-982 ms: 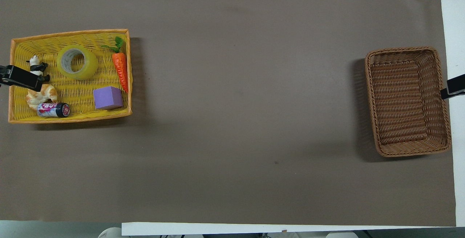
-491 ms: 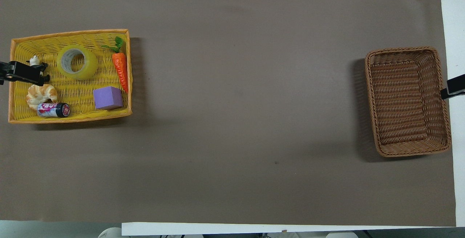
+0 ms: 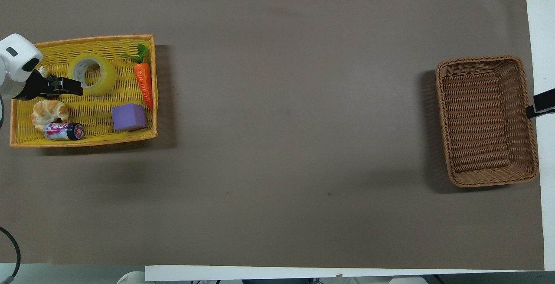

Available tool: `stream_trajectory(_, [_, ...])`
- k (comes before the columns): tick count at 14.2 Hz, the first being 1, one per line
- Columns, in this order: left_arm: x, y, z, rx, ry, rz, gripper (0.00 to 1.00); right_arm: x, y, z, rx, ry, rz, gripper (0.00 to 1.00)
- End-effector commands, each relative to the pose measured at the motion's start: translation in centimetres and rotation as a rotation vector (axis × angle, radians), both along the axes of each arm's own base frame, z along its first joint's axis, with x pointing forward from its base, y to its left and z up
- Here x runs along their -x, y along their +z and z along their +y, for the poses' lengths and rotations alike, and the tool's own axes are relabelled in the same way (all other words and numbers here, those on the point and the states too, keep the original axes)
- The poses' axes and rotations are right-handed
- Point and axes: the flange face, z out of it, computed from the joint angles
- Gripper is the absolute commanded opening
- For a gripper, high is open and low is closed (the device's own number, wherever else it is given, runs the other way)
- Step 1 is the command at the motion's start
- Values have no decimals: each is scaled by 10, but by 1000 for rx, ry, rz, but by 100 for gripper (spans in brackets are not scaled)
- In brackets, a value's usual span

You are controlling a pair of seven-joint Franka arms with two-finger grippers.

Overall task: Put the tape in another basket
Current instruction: 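Lower the left gripper into the yellow basket and grasp the tape roll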

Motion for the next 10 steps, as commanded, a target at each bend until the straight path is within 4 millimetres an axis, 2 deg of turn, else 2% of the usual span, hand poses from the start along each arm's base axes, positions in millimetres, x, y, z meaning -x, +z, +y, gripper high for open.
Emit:
stream_trajectory(1, [-20,-4,3,-6,3,-31,99,7,0,1,-1,16,1,100])
stream_trajectory(4, [-34,0,6,-5,7,-48,99,7,0,0,-1,15,1,100])
stream_trajectory(10, [-41,-27,13,-1,20,-32,99,7,0,1,-1,16,1,100])
